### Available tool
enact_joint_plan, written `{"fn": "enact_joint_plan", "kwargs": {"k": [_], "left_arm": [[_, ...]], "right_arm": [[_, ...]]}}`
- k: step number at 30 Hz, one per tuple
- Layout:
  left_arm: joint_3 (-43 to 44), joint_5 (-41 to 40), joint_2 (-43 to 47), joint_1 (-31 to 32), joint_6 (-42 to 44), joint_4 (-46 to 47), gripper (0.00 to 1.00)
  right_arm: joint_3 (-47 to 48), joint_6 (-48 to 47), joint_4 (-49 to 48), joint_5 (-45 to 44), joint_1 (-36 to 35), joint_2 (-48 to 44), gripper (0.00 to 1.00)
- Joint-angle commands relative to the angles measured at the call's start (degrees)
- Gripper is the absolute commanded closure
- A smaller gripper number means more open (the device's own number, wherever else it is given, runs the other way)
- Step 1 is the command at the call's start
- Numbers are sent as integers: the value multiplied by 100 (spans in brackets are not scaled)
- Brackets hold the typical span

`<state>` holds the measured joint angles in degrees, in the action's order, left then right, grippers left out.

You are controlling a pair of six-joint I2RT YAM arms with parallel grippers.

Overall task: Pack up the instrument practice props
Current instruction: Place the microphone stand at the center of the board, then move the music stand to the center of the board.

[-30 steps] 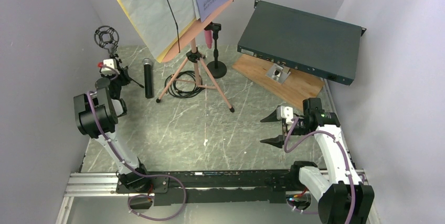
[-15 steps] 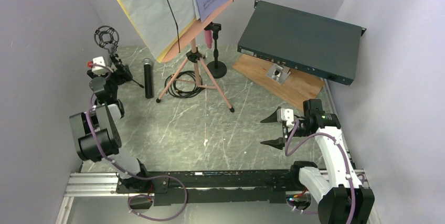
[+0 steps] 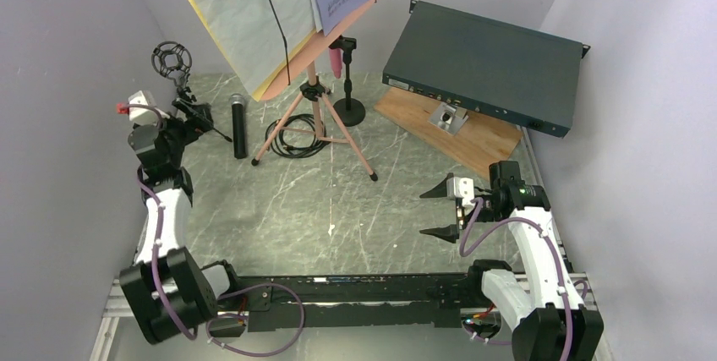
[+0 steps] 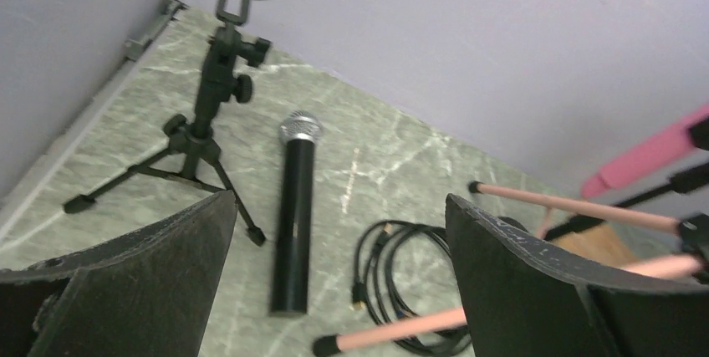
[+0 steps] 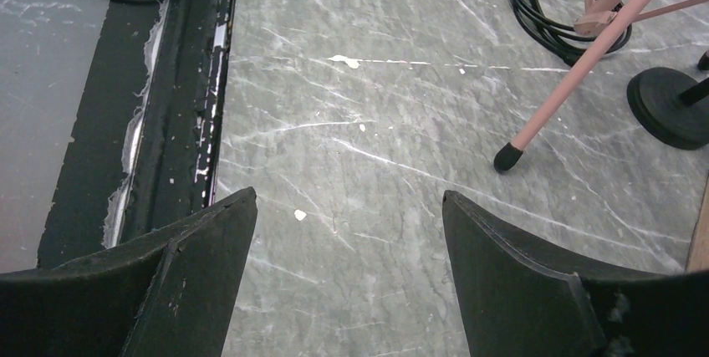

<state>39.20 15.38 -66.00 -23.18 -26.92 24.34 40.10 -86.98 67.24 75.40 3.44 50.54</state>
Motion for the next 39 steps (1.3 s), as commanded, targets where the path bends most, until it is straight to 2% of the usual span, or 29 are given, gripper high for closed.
{"fn": "enact_joint_plan", "kwargs": {"k": [1, 5, 11, 18, 26, 29, 39], "left_arm": [[-182, 813, 663, 9, -715, -1093, 1], [-379, 1626, 1137, 15, -896, -1735, 0], [-774, 2876, 1616, 52, -1431, -1830, 1], [-749, 3373, 1739, 183, -1449, -2698, 0], [-606, 3118, 1754, 538, -1143, -3247, 1], [-329, 2916, 1552, 746, -753, -3579, 2], [727, 1453, 832, 2090, 537, -4529, 3]], "right_arm": [[139, -107, 17, 182, 6, -96, 15], [139, -45, -28, 178, 46, -107, 15], [108, 132, -211, 134, 95, -106, 14], [46, 437, -479, 66, 130, -107, 13], [-45, 805, -835, -68, 130, -101, 14], [-59, 864, -898, -110, 130, -88, 15], [-89, 884, -940, -190, 126, -44, 15]]}}
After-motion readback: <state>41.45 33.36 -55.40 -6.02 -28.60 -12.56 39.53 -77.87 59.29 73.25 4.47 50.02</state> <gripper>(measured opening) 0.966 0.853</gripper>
